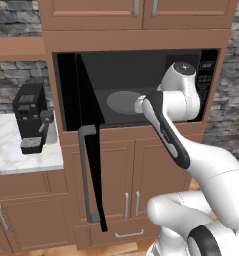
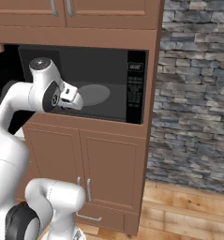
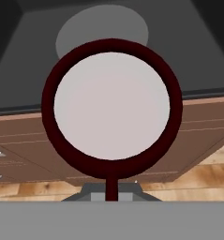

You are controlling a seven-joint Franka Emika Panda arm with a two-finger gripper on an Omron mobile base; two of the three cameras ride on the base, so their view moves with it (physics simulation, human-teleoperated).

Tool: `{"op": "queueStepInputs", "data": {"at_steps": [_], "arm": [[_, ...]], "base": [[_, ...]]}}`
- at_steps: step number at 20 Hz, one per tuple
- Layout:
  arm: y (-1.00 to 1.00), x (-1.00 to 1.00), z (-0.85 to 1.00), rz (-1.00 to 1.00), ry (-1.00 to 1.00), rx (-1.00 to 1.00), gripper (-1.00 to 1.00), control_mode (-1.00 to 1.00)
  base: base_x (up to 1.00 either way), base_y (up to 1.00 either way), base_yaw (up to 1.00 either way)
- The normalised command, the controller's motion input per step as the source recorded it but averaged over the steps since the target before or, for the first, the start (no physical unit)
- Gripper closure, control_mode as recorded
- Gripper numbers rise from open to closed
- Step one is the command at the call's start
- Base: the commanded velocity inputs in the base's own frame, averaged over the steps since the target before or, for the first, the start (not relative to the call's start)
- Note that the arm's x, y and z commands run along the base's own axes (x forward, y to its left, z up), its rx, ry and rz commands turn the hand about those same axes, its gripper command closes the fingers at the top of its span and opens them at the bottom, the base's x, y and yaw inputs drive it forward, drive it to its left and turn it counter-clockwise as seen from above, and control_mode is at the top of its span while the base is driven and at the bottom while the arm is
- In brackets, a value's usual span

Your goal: Pick the mug from the counter and place it inside the microwave. Then close the microwave.

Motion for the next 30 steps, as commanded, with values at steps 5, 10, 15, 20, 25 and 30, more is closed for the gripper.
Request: {"op": "queueStepInputs", "data": {"at_steps": [5,10,15,20,25,30], "arm": [[0.00,0.17,-0.32,0.00,0.00,0.00,1.00,-1.00],[0.02,0.16,-0.10,0.00,0.00,0.00,1.00,-1.00],[0.01,0.22,0.00,0.00,0.01,0.00,1.00,-1.00],[0.01,0.29,0.00,0.00,0.08,0.00,1.00,-1.00],[0.03,0.33,0.00,0.00,0.10,0.00,1.00,-1.00],[0.08,0.29,-0.01,0.00,0.01,0.00,1.00,-1.00]], "base": [[0.00,0.00,0.00],[0.00,0.00,0.00],[0.00,0.00,0.00],[0.00,0.00,0.00],[0.00,0.00,0.00],[0.00,0.00,0.00]]}}
